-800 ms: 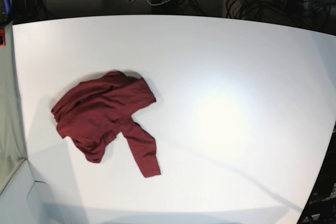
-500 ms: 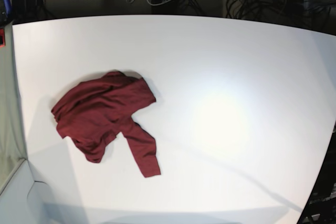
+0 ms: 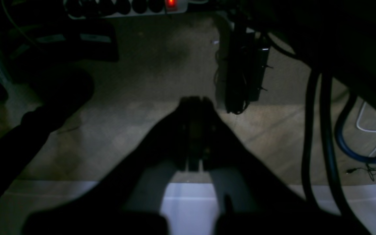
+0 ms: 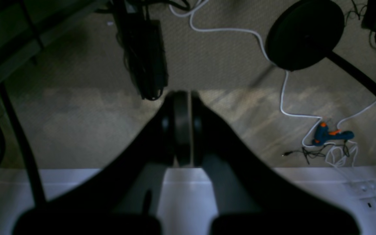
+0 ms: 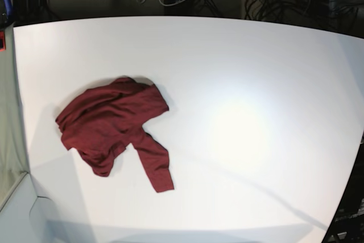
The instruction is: Layout the t-shirt on the table in an organized manner, then fold the t-shirt properly
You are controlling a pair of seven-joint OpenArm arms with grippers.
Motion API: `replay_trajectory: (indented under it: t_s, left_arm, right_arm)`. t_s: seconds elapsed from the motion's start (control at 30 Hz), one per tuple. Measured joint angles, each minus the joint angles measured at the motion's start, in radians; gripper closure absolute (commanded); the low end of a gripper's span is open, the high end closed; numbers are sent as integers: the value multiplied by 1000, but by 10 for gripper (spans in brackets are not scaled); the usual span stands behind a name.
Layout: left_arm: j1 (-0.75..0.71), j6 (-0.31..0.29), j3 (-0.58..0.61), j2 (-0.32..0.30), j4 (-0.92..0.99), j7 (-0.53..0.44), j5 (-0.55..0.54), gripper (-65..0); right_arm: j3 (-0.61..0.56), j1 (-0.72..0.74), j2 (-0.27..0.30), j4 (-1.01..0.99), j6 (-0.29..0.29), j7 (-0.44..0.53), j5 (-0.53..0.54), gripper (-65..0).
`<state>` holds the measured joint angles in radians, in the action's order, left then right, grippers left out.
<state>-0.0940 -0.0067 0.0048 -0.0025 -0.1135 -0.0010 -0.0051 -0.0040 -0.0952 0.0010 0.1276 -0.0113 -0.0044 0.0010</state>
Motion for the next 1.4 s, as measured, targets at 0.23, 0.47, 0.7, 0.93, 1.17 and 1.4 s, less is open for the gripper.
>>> replay_trajectory:
  t_s: [0.23,0.47,0.7,0.93,1.17,1.4]
  left_arm:
    - [1,0,0,0,0,0,0,-1]
    - [3,0,0,0,-1,0,0,-1]
    - [2,0,0,0,-4,0,0,-1]
    - [3,0,0,5,-4,0,0,-1]
    - [3,0,0,6,-4,0,0,-1]
    - [3,0,0,6,-5,0,0,-1]
  right_arm:
    - [0,0,4,0,0,1,0,0]
    - [-2,1,4,0,0,1,0,0]
    - [-2,3,4,1,0,0,0,0]
    - [-2,3,4,1,0,0,0,0]
    - [-2,3,17,1,7,1,0,0]
    - [-2,3,18,1,7,1,0,0]
